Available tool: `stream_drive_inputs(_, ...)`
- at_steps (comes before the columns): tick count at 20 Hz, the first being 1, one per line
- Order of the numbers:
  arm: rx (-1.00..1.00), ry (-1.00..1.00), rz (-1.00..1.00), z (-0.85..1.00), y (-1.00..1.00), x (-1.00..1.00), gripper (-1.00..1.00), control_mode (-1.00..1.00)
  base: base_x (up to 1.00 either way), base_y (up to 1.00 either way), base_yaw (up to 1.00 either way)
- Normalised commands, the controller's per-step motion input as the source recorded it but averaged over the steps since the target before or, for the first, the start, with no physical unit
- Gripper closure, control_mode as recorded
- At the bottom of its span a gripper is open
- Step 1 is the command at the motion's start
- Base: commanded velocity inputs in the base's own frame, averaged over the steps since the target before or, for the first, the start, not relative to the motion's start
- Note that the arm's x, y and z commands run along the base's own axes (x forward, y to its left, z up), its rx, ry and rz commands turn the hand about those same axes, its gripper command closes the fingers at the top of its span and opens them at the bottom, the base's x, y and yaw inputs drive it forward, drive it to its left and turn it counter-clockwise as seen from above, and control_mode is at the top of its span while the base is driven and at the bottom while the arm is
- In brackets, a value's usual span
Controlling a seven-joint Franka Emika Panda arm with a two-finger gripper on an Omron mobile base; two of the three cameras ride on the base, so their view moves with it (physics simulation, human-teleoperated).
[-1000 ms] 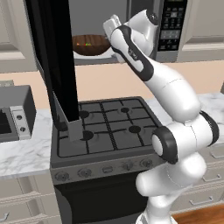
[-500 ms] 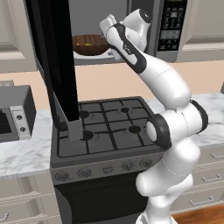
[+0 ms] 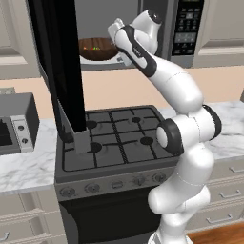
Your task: The microwave is finished heating the shrimp and tomato. Take the bowl containing the food and place it on the dining counter.
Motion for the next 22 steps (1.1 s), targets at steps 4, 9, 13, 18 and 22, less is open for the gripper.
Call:
stream_drive_inputs(4, -0.02, 0.00, 0.00, -0.20, 0.00, 0.01, 1.00, -1.00, 0.00, 0.00, 0.00)
stream_drive_inputs(9, 0.00, 0.00, 0.00, 0.00, 0.04, 0.13, 1.00, -1.00, 0.00, 0.00, 0.00)
stream_drive_inputs(13, 0.00, 0.00, 0.00, 0.00, 0.00, 0.00, 1.00, -1.00, 0.00, 0.00, 0.00)
stream_drive_inputs(18, 0.00, 0.00, 0.00, 0.00, -0.27, -0.44, 1.00, -1.00, 0.00, 0.00, 0.00)
stream_drive_inputs(22, 0.00, 0.00, 0.00, 0.00, -0.62, -0.94, 1.00, -1.00, 0.00, 0.00, 0.00)
